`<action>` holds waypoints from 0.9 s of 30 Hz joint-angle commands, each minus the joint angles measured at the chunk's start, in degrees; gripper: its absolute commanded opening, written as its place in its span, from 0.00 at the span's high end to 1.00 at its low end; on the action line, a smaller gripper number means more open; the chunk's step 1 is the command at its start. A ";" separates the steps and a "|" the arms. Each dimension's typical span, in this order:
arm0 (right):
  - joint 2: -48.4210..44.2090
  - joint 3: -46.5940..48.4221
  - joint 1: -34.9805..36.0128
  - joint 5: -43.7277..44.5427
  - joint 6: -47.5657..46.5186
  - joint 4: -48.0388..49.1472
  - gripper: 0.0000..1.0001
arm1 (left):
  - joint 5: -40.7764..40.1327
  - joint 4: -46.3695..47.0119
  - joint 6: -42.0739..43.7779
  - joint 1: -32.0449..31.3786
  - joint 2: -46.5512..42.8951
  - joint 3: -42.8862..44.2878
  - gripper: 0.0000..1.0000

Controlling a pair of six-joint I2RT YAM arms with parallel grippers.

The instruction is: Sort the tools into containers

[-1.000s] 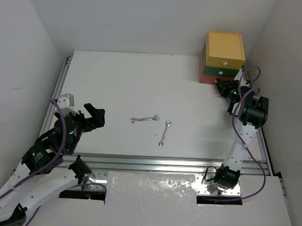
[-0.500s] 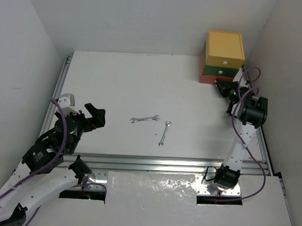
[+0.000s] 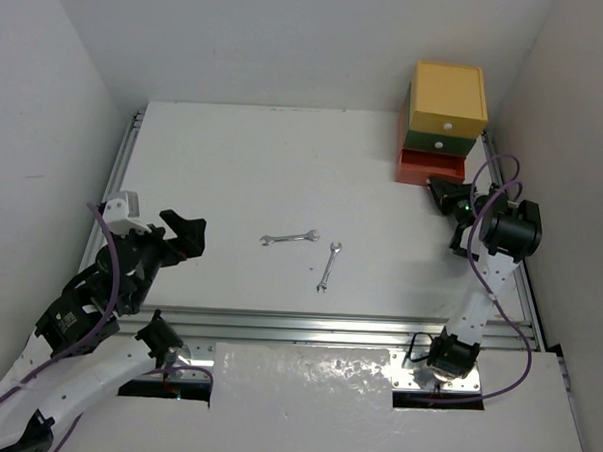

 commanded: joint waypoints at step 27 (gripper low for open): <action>-30.40 -34.77 13.90 -4.39 -4.20 9.38 0.01 | -0.88 1.96 0.09 -0.02 -1.55 -0.08 0.00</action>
